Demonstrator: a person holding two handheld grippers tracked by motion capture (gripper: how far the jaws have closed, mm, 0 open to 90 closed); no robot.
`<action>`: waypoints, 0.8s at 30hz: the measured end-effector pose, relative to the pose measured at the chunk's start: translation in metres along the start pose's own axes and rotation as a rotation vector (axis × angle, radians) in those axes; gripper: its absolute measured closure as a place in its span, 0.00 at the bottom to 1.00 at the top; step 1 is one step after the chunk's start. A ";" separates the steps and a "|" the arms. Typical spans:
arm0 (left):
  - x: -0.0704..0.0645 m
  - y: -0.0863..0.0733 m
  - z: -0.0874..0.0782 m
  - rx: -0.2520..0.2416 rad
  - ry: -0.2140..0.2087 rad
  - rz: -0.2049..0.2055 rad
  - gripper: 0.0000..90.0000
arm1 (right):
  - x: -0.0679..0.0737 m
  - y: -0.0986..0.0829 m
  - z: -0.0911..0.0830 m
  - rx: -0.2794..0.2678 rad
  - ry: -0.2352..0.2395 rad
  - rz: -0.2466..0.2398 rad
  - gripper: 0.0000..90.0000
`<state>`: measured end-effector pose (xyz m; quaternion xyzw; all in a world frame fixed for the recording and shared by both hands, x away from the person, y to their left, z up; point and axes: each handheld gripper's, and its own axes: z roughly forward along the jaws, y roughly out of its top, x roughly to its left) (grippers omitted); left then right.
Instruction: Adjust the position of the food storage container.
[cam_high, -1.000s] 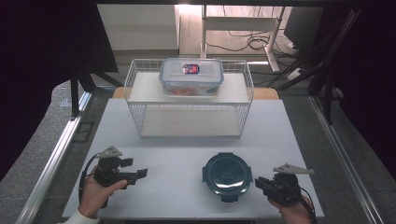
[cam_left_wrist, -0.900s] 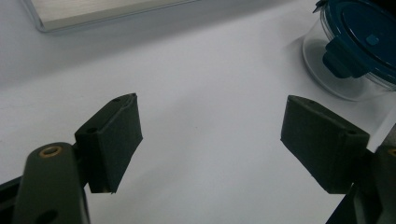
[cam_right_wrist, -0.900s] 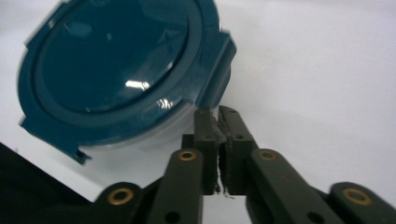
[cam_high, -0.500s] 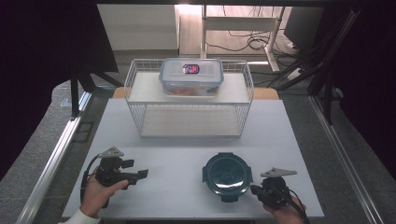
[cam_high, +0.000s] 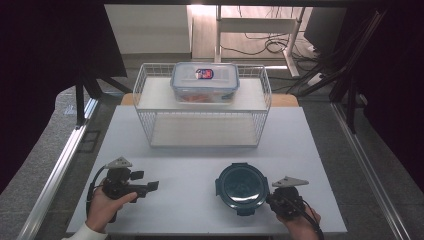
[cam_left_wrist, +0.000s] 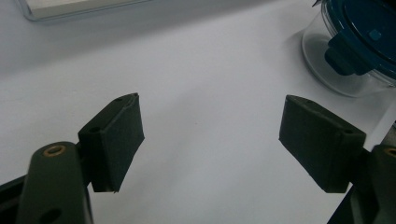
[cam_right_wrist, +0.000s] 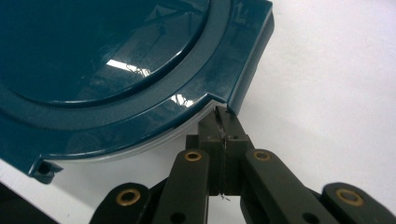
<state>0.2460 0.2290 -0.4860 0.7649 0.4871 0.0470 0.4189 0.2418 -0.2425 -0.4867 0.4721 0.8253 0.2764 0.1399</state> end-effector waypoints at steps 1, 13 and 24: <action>0.000 0.000 0.000 -0.001 0.000 -0.002 0.24 | 0.001 0.001 0.001 0.001 -0.003 0.000 0.99; 0.004 0.003 -0.002 -0.013 0.005 -0.024 0.24 | 0.022 0.025 0.017 0.016 0.029 -0.082 0.99; 0.009 0.004 -0.004 -0.020 0.013 -0.037 0.24 | 0.058 0.053 0.041 0.024 0.086 -0.174 0.99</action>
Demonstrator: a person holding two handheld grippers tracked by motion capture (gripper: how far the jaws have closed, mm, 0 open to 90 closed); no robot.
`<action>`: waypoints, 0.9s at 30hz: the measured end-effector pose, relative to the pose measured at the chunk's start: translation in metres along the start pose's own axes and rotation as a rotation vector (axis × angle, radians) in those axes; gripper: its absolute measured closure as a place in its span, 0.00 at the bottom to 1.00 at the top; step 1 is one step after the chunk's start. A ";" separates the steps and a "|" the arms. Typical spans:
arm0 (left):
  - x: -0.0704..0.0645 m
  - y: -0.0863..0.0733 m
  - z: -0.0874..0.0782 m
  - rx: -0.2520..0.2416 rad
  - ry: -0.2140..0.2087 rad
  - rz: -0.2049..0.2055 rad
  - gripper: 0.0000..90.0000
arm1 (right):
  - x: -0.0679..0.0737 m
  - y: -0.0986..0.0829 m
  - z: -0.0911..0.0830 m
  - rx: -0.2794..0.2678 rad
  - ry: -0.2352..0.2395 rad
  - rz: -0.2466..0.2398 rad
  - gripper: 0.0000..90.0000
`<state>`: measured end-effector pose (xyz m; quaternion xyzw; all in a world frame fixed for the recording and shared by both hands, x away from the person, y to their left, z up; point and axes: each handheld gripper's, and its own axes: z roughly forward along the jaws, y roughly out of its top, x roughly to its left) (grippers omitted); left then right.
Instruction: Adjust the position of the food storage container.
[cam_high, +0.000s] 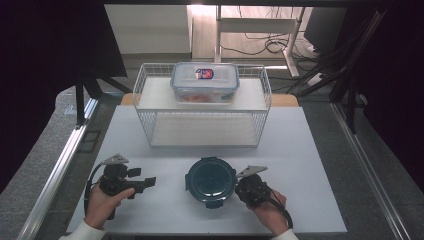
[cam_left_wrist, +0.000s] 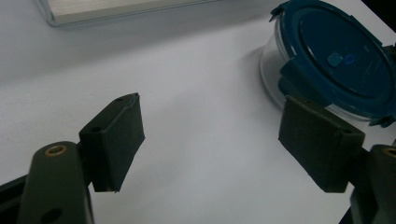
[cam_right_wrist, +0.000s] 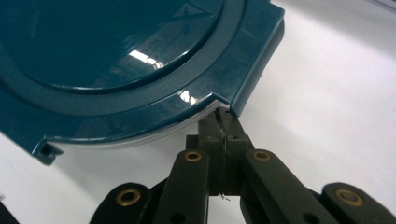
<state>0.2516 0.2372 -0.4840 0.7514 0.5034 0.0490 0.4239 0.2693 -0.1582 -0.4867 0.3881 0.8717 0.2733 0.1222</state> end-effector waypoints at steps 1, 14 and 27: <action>0.000 0.000 0.000 -0.001 0.000 -0.001 0.24 | 0.000 0.000 0.000 0.000 0.000 0.000 0.99; 0.003 0.000 -0.001 -0.004 0.009 -0.015 0.24 | 0.021 0.019 0.014 0.004 0.067 -0.062 0.99; -0.001 0.001 -0.002 -0.050 0.014 -0.001 0.23 | -0.005 0.004 -0.034 -0.156 0.110 0.053 0.99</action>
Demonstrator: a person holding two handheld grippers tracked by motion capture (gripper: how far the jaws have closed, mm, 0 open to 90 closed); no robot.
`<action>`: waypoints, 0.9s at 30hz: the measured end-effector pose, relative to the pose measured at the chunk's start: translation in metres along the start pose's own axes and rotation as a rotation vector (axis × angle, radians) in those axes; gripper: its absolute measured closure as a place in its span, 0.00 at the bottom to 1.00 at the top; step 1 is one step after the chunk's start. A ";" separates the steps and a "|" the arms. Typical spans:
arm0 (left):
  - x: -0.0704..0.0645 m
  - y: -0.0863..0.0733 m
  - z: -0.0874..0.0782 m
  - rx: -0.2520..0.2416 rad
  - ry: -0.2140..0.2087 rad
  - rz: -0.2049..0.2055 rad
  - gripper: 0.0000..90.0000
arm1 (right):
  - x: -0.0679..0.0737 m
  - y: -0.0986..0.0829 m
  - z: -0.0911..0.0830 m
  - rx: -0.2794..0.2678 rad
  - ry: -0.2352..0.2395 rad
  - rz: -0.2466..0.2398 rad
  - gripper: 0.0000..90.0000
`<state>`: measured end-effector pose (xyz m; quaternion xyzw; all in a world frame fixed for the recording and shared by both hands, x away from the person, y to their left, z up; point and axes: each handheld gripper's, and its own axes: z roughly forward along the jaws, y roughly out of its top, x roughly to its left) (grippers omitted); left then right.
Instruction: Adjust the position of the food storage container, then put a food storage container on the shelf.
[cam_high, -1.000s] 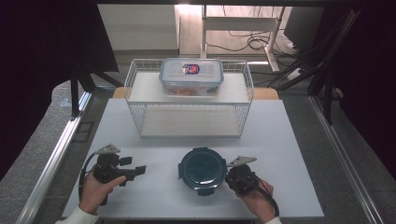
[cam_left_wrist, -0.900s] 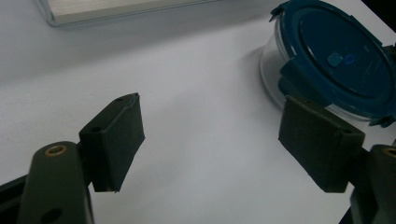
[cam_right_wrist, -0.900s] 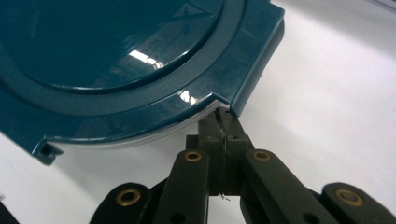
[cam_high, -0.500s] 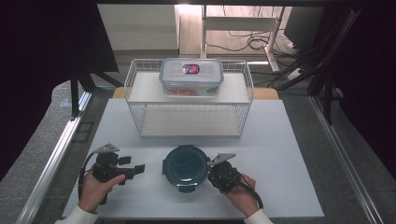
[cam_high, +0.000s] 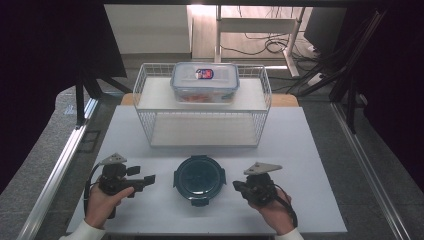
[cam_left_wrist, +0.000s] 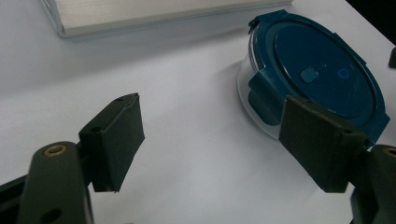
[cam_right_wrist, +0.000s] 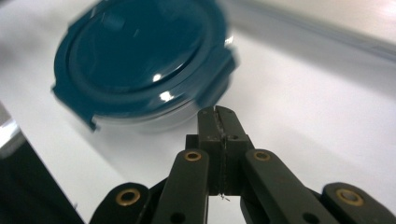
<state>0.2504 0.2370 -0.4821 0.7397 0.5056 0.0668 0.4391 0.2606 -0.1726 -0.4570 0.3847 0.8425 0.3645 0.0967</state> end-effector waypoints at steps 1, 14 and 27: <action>-0.001 0.000 0.000 -0.005 0.001 0.003 0.23 | -0.005 -0.001 -0.003 -0.022 0.002 0.020 0.99; -0.017 0.004 0.000 -0.030 -0.006 0.028 0.22 | -0.039 -0.009 -0.016 -0.147 0.033 0.230 0.34; -0.022 0.007 -0.001 -0.023 -0.057 -0.022 0.19 | -0.035 -0.007 -0.014 -0.148 0.047 0.239 0.24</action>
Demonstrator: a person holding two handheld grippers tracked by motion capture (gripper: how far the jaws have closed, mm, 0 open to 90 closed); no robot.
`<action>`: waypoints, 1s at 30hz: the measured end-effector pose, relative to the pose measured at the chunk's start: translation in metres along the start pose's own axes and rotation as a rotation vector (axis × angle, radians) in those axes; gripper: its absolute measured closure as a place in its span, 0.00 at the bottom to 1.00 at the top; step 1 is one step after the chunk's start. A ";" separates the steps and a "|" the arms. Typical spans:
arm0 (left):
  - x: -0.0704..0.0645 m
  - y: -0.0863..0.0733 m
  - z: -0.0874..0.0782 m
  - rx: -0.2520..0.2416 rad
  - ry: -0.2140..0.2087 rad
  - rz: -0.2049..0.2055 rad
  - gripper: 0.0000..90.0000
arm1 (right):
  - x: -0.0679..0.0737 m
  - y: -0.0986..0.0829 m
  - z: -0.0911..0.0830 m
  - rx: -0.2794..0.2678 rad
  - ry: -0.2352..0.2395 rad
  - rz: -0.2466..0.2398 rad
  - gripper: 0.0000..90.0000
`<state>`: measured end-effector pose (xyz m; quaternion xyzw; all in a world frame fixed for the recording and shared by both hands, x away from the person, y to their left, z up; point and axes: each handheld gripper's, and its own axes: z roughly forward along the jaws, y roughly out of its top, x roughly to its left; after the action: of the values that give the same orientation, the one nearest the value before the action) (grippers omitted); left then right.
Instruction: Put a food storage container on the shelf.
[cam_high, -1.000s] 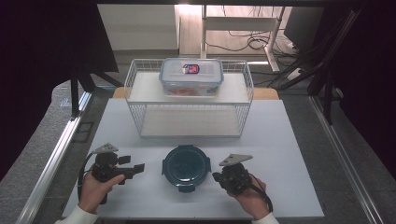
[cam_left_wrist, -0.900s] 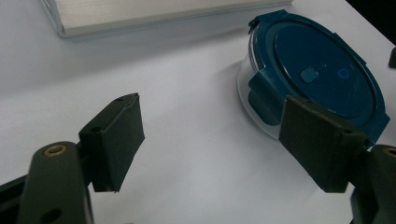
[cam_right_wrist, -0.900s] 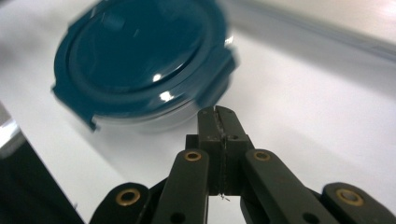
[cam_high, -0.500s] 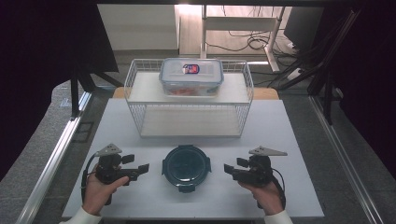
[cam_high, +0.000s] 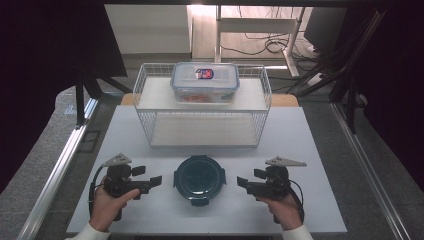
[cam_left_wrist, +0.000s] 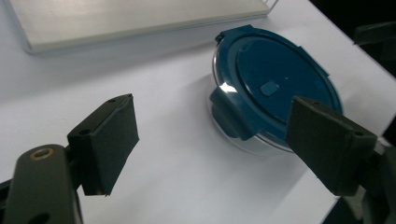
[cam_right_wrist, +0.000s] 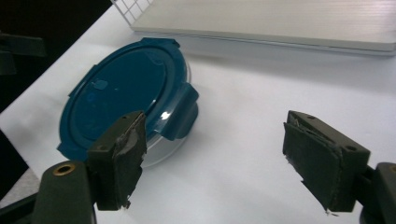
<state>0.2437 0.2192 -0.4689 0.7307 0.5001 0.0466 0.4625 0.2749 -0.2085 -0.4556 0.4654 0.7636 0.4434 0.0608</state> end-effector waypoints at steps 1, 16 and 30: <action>0.001 0.000 0.001 0.001 -0.013 -0.010 0.19 | 0.000 0.000 0.001 0.000 0.008 0.003 0.24; 0.000 0.013 0.015 0.015 -0.065 -0.091 0.12 | 0.009 0.009 0.023 0.049 0.074 0.041 0.19; 0.004 0.021 0.042 0.066 -0.139 -0.162 0.15 | 0.012 0.021 0.056 0.081 0.155 0.128 0.17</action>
<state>0.2824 0.1943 -0.4792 0.7042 0.5254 -0.0579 0.4740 0.3104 -0.1609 -0.4699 0.4798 0.7519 0.4499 -0.0457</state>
